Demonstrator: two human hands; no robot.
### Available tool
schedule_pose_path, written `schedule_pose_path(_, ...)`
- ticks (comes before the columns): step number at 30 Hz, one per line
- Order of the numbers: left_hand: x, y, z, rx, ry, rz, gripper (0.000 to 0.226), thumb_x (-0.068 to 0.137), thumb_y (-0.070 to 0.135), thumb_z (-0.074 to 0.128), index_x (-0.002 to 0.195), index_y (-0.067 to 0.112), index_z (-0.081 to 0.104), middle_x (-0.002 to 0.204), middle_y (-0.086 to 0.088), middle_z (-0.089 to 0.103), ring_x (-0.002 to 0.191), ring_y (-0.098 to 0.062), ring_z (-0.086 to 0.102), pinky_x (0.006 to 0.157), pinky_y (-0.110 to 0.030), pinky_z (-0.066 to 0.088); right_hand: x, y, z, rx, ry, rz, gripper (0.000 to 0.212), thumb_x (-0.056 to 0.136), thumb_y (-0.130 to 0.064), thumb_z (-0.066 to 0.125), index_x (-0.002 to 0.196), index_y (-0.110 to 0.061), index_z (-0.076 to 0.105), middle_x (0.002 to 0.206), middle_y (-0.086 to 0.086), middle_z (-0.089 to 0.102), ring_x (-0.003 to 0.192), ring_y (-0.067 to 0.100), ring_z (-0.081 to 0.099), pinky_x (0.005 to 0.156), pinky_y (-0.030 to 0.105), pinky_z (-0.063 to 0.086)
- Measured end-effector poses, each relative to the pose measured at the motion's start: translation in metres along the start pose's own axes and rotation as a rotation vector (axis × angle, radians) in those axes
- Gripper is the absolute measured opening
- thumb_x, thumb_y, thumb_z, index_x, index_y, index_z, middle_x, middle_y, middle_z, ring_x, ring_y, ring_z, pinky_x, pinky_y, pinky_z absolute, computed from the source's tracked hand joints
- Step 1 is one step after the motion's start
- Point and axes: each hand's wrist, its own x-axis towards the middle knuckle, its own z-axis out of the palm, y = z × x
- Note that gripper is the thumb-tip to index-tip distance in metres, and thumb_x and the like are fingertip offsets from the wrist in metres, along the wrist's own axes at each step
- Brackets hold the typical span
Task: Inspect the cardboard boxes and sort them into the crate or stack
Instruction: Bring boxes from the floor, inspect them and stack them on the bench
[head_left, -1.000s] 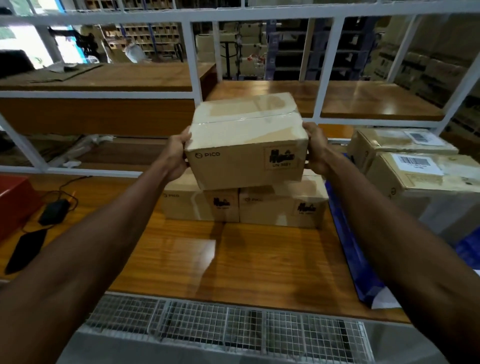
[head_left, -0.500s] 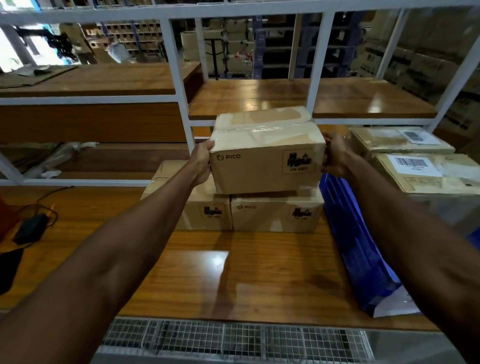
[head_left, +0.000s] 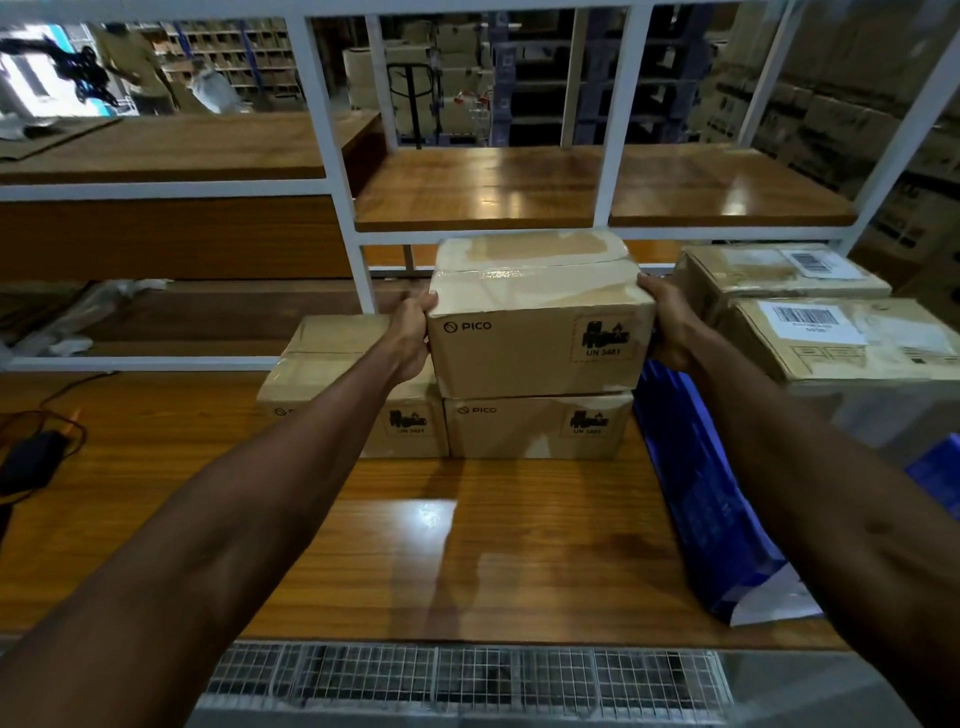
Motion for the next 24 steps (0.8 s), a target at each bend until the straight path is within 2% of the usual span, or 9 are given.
schedule_pose_path(2,0.001,-0.002,0.0,-0.007,-0.003,0.005,0.03,0.111,0.024,0.034,0.107,0.026,0.064,0.107,-0.008,0.073,0.096,-0.022,0.065,0.092,-0.038,0.05,0.004,0.001,-0.002,0.004,-0.013,-0.012,0.051,0.097,-0.06,0.051,0.135,-0.027,0.061,0.122,0.014,0.075,0.117,0.033,0.071,0.104,0.056,0.051)
schedule_pose_path(7,0.001,-0.004,0.0,-0.031,-0.011,0.01,0.033,0.111,0.026,0.032,0.121,0.019,0.063,0.118,-0.014,0.073,0.096,-0.023,0.07,0.073,-0.033,0.057,0.007,0.003,-0.004,0.035,-0.037,-0.014,0.05,0.098,-0.057,0.053,0.136,-0.026,0.06,0.124,0.015,0.074,0.116,0.034,0.071,0.103,0.056,0.052)
schedule_pose_path(11,0.001,-0.003,0.0,-0.029,-0.004,0.007,0.035,0.111,0.026,0.032,0.129,0.013,0.06,0.109,-0.012,0.074,0.089,-0.02,0.071,0.065,-0.029,0.057,0.003,0.001,-0.003,0.049,-0.033,-0.012,0.045,0.102,-0.053,0.05,0.136,-0.024,0.057,0.126,0.016,0.073,0.115,0.033,0.071,0.102,0.053,0.054)
schedule_pose_path(14,0.003,-0.004,0.003,-0.015,-0.013,0.005,0.032,0.111,0.025,0.032,0.124,0.017,0.06,0.109,-0.009,0.073,0.091,-0.019,0.069,0.069,-0.029,0.055,0.002,0.002,-0.003,0.048,-0.004,-0.003,0.04,0.103,-0.052,0.048,0.131,-0.025,0.057,0.122,0.016,0.074,0.114,0.032,0.071,0.1,0.052,0.055)
schedule_pose_path(19,0.007,-0.005,0.009,0.007,-0.036,0.009,0.033,0.112,0.026,0.03,0.11,0.028,0.063,0.108,-0.006,0.073,0.092,-0.017,0.068,0.072,-0.028,0.053,0.008,0.011,-0.009,0.037,0.012,0.03,0.05,0.101,-0.058,0.045,0.136,-0.024,0.058,0.123,0.016,0.074,0.116,0.033,0.07,0.101,0.052,0.053)
schedule_pose_path(24,0.012,-0.007,0.008,0.021,-0.023,0.007,0.029,0.112,0.025,0.032,0.116,0.028,0.06,0.112,-0.005,0.072,0.094,-0.017,0.067,0.078,-0.03,0.052,0.01,0.015,-0.009,0.067,0.015,0.034,0.054,0.101,-0.058,0.046,0.138,-0.021,0.057,0.125,0.017,0.073,0.113,0.032,0.072,0.099,0.048,0.056)
